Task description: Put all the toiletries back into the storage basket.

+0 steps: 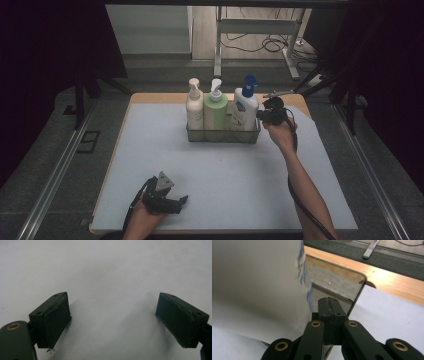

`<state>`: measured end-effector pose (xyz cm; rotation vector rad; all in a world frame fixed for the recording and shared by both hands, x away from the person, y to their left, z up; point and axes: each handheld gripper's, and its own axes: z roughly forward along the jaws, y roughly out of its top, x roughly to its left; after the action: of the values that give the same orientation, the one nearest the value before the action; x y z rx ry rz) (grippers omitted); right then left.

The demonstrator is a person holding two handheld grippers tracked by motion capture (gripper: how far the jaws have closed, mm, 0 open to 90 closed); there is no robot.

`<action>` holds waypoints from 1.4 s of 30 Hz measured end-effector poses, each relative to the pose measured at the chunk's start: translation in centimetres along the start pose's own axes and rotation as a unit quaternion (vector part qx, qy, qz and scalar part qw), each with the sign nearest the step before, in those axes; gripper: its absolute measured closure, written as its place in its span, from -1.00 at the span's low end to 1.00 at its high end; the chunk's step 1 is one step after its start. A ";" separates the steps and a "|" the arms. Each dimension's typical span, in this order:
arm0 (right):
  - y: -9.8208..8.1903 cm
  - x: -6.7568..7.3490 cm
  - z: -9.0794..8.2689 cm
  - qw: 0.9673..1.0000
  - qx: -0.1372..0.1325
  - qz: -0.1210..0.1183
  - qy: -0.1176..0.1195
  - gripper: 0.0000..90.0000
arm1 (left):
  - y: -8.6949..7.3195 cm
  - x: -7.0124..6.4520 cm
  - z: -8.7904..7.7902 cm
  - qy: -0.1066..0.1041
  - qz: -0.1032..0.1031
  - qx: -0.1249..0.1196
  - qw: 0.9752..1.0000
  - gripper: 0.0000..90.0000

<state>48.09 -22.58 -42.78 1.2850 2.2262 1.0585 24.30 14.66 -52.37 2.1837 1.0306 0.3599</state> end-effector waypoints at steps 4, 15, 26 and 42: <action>-0.2 0.4 0.6 1.000 0.006 -0.002 -0.004 0.99 | 0.0 0.0 0.0 0.001 0.000 0.000 1.000 -0.73; -0.9 0.2 1.4 1.000 0.020 0.001 -0.005 0.99 | 0.0 0.0 0.0 0.000 0.000 0.000 1.000 -0.73; -1.3 0.4 2.0 1.000 0.027 -0.003 -0.008 0.99 | 0.0 0.0 0.0 0.001 0.000 0.000 1.000 -0.73; -1.8 0.7 2.7 0.999 0.040 -0.003 -0.004 0.99 | 0.0 0.0 0.0 0.000 0.000 0.000 1.000 -0.73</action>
<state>48.37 -21.40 -45.91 1.3105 2.2862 0.9698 24.31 14.66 -52.37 2.1834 1.0300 0.3617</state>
